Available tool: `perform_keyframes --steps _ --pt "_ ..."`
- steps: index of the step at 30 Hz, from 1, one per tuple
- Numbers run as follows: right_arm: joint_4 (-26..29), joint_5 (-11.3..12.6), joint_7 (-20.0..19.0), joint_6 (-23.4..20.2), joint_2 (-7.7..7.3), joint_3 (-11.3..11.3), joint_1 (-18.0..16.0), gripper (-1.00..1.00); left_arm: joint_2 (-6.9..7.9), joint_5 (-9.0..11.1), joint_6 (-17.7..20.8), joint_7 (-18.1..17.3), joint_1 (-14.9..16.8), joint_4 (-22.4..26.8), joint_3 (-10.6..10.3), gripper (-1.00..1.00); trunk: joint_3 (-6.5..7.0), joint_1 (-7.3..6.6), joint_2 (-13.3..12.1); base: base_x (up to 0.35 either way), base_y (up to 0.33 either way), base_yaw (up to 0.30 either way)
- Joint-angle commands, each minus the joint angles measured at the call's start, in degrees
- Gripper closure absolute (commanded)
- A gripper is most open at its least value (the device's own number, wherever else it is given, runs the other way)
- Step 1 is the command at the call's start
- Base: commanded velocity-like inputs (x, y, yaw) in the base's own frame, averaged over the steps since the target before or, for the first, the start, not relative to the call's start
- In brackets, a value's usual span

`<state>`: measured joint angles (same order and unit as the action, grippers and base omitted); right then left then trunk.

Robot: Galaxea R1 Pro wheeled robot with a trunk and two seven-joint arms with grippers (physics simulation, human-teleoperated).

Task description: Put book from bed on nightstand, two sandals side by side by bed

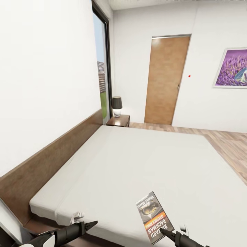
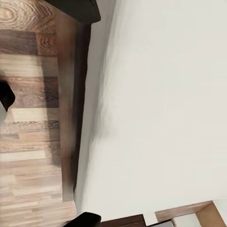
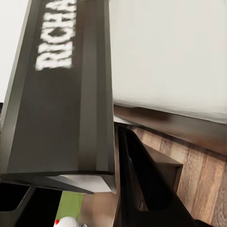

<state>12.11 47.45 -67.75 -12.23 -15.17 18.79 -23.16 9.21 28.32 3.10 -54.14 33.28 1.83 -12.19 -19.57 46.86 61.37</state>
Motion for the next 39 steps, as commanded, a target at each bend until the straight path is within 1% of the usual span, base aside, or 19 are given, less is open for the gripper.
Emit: perform_keyframes --steps 1,19,27,39 --pt "0.01 0.61 -0.11 -0.60 -0.04 0.37 -0.06 1.00 0.02 0.60 0.33 -0.18 0.03 0.02 -0.51 -1.00 0.03 0.00 0.04 0.000 0.000 0.000" --pt "-0.07 0.61 -0.02 -0.60 -0.04 0.35 -0.04 1.00 0.01 0.60 0.33 -0.18 0.03 0.02 -0.53 -1.00 1.68 0.00 0.04 0.000 0.000 0.000" --pt "-0.07 0.62 -0.09 -0.60 -0.04 0.20 -0.05 1.00 0.01 0.60 0.33 -0.18 0.03 0.02 -0.49 -1.00 1.81 0.00 0.04 0.000 0.000 0.008" --pt "-0.07 0.62 -0.04 -0.60 -0.04 0.19 -0.04 1.00 0.01 0.60 0.33 -0.18 0.03 0.02 -0.56 -1.00 1.81 0.00 0.04 0.000 0.000 0.269"
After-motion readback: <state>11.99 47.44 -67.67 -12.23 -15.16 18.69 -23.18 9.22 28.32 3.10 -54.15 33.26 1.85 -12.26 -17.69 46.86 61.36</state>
